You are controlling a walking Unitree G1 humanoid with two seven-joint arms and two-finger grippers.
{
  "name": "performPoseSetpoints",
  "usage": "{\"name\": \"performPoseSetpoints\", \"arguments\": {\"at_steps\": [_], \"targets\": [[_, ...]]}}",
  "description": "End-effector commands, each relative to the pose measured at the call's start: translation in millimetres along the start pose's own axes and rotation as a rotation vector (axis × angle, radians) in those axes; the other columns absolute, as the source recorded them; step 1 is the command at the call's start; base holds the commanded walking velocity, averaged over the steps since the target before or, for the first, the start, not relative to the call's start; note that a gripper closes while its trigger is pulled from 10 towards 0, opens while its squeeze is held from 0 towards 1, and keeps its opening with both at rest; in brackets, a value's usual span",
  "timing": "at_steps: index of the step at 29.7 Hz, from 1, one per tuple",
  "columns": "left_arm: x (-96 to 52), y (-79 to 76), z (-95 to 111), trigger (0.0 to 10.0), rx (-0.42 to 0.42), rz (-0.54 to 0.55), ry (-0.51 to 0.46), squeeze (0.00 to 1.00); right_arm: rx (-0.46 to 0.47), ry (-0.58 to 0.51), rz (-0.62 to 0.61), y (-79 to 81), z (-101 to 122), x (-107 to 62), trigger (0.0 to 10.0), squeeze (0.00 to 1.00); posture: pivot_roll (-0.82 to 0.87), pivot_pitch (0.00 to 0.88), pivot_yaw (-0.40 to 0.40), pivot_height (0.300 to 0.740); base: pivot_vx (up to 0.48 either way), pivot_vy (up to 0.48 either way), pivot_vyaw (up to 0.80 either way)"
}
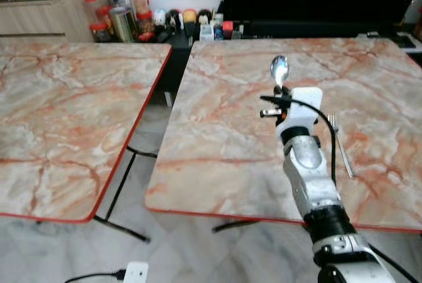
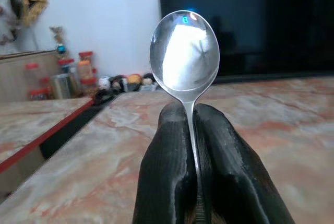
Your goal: Setting the table
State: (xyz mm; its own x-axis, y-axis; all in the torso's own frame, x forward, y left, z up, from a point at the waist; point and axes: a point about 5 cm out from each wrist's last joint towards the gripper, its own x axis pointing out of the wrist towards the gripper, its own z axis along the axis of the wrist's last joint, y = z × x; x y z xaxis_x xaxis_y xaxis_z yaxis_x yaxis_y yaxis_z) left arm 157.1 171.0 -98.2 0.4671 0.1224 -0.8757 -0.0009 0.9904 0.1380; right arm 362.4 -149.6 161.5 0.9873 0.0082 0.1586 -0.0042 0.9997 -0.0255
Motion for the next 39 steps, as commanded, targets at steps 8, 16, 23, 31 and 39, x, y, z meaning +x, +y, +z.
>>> {"name": "performPoseSetpoints", "arguments": {"at_steps": [8, 16, 23, 31, 39], "targets": [[-0.9, -0.8, -9, 10.0, -0.003, 0.002, 0.04, 0.0, 0.012, -0.04, 0.003, 4.0, 11, 3.8, 10.0, 0.0, -0.01, 0.0, 0.038, 0.74, 0.0, 0.48, 0.0], [-0.8, 0.2, -9, 10.0, -0.006, 0.01, 0.039, 0.0, 0.016, -0.039, 0.008, 7.0, 11, 3.4, 10.0, 0.0, 0.0, 0.0, 0.045, 0.74, 0.0, 0.48, 0.0], [-0.7, 1.0, -9, 10.0, -0.006, 0.015, 0.039, 0.0, 0.018, -0.028, 0.018, 11.5, 10, 2.8, 10.0, 0.0, 0.0, 0.0, 0.046, 0.74, 0.0, 0.48, 0.0], [-0.7, 1.0, -9, 10.0, -0.011, 0.019, 0.04, 0.0, 0.023, -0.026, 0.031, 15.4, 10, 2.5, 10.0, 0.0, 0.01, 0.0, 0.044, 0.74, 0.0, 0.48, 0.0], [-0.9, 0.4, -9, 10.0, -0.016, 0.02, 0.041, 0.0, 0.022, -0.018, 0.042, 19.0, 10, 2.6, 10.0, 0.0, 0.01, 0.0, 0.039, 0.74, 0.0, 0.48, 0.0]]}}
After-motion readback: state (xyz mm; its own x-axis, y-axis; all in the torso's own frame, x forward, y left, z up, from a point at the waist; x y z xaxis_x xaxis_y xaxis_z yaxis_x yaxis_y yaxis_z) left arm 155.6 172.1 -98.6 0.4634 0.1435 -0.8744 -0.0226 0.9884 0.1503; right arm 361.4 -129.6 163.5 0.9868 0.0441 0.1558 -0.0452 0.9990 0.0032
